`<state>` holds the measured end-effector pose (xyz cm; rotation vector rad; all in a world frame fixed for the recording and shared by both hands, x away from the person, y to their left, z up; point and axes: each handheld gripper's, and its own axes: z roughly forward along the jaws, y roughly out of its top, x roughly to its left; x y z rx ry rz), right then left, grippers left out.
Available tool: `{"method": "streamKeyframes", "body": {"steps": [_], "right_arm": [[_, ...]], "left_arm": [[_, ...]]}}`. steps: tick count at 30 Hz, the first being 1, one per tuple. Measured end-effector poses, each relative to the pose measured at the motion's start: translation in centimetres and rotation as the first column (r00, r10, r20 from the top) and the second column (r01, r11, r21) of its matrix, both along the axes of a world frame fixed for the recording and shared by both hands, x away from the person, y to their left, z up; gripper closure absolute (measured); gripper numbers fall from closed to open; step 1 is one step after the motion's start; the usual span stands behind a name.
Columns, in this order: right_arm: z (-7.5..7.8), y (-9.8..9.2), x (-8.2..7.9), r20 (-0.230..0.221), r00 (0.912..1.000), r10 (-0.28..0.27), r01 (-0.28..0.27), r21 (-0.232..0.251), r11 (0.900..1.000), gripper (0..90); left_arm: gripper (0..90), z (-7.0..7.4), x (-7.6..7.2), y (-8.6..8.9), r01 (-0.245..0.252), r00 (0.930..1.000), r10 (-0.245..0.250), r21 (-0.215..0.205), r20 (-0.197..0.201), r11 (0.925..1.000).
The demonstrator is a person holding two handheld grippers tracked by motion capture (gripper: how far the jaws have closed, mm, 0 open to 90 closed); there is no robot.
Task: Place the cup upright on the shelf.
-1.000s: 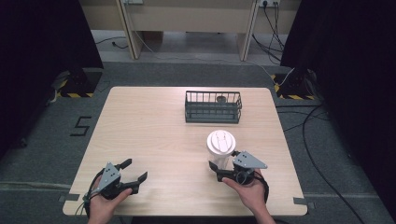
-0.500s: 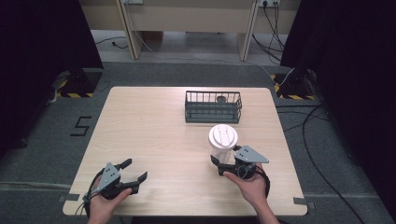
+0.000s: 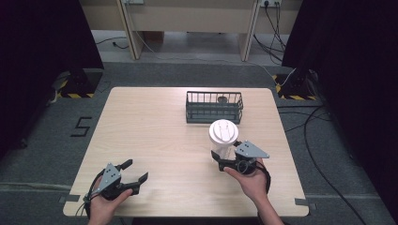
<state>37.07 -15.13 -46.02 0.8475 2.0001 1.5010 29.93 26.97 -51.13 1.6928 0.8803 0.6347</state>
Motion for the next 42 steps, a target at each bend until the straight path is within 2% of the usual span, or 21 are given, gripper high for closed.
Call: {"method": "streamKeyframes", "body": {"steps": [31,42], "right_arm": [[1.1,0.3,2.4,0.011,0.9994,-0.033,0.033,-0.019,0.999,18.4],[1.7,0.7,3.5,0.013,0.9988,-0.047,0.047,-0.009,0.999,18.4]], "left_arm": [[18.3,0.0,0.1,0.0,0.000,1.0000,0.000,-0.006,0.000,1.0000],[18.4,0.0,0.1,0.0,0.000,1.0000,0.000,-0.009,0.001,1.0000]]}}
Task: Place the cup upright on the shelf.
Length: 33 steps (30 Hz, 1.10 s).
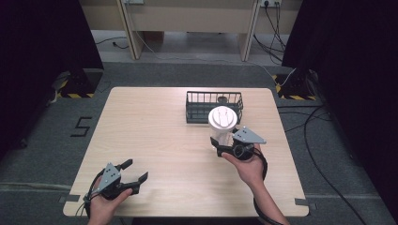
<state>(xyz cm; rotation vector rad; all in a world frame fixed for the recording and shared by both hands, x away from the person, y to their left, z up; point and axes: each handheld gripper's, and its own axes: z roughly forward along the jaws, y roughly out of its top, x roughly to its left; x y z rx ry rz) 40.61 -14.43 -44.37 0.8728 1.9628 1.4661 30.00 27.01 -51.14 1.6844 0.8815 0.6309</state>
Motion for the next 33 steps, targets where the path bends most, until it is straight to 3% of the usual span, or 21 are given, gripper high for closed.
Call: {"method": "streamKeyframes", "body": {"steps": [33], "right_arm": [[1.8,0.5,3.0,0.011,0.9996,-0.028,0.028,0.006,1.000,18.4]], "left_arm": [[18.2,0.1,0.0,0.2,-0.009,1.0000,0.009,-0.008,0.002,0.9999]]}}
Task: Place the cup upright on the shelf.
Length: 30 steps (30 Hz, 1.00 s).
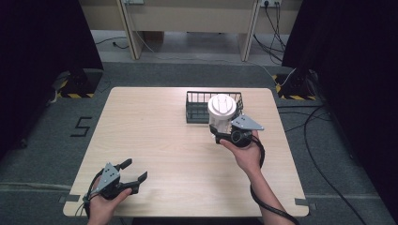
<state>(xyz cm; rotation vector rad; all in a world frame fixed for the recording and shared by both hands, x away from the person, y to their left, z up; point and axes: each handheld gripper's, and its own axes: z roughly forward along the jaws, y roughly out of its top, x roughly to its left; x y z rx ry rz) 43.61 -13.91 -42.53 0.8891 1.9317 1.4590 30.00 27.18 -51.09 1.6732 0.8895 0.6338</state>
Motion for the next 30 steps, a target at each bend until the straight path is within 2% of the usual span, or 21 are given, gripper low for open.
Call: {"method": "streamKeyframes", "body": {"steps": [30], "right_arm": [[1.8,0.0,2.8,0.001,0.9992,-0.041,0.041,-0.002,0.999,18.4]], "left_arm": [[18.3,0.0,0.0,0.1,-0.008,1.0000,0.008,-0.010,0.004,0.9999]]}}
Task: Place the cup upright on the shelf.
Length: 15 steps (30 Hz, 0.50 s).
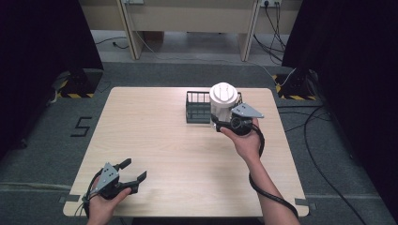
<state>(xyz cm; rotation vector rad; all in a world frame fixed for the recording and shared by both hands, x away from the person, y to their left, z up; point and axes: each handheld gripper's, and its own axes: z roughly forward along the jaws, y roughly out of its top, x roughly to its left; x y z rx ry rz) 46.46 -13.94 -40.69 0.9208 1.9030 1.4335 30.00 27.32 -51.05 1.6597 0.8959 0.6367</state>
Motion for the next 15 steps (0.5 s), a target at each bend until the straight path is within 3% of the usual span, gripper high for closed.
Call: {"method": "streamKeyframes", "body": {"steps": [15], "right_arm": [[0.7,0.1,1.9,-0.008,0.9997,-0.023,0.023,0.003,1.000,18.4]], "left_arm": [[18.3,0.0,0.0,0.1,-0.005,1.0000,0.005,-0.005,-0.001,1.0000]]}}
